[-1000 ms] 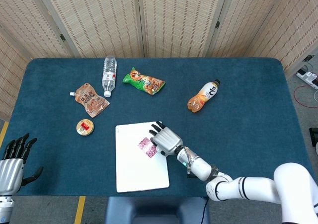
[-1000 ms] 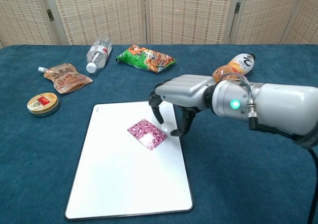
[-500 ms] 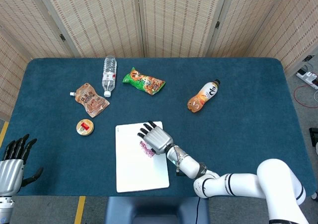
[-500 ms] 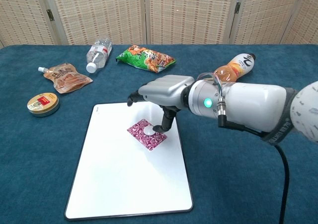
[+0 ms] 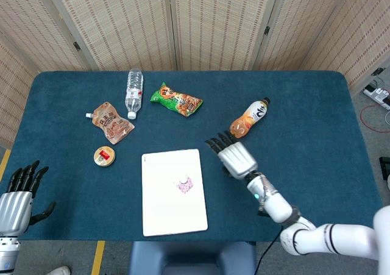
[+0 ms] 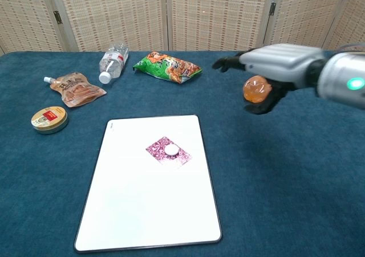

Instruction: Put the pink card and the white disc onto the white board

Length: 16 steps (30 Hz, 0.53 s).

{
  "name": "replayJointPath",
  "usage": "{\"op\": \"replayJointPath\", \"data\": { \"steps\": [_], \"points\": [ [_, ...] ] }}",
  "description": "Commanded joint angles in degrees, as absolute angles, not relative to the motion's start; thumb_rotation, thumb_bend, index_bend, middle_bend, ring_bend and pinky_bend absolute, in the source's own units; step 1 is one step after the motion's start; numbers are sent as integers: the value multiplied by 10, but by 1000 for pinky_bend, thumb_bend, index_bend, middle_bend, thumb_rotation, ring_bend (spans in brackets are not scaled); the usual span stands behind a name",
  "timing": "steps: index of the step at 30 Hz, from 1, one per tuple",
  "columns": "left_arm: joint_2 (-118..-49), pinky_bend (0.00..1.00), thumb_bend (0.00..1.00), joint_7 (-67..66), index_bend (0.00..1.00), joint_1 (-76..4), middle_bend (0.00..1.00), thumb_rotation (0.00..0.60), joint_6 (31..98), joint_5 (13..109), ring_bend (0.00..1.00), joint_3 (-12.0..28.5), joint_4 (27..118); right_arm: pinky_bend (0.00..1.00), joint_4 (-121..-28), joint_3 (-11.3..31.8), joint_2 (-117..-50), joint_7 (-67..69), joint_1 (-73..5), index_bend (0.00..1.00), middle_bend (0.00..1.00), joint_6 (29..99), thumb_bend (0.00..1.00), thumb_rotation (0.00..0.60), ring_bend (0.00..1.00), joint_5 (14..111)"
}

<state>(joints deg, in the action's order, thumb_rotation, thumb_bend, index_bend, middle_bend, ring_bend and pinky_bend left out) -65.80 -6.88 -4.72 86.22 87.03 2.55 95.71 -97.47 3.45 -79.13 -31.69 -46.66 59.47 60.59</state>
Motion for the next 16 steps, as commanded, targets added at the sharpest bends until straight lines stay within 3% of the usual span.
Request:
{"op": "replayJointPath", "data": {
  "steps": [1, 9, 16],
  "points": [
    [-660, 0, 315, -73, 131, -52, 27, 600, 858, 869, 61, 29, 961, 0, -1033, -9, -706, -276, -385, 39, 125, 683, 395, 600, 20, 661],
    [-664, 0, 315, -92, 131, -63, 28, 600, 853, 868, 61, 36, 978, 0, -1025, -63, -643, -150, -231, 40, 121, 847, 395, 600, 20, 760],
    [-664, 0, 316, -99, 128, -68, 27, 600, 851, 873, 61, 36, 988, 0, -982, -81, -644, -79, -146, 40, 119, 912, 394, 600, 5, 798]
  ]
}}
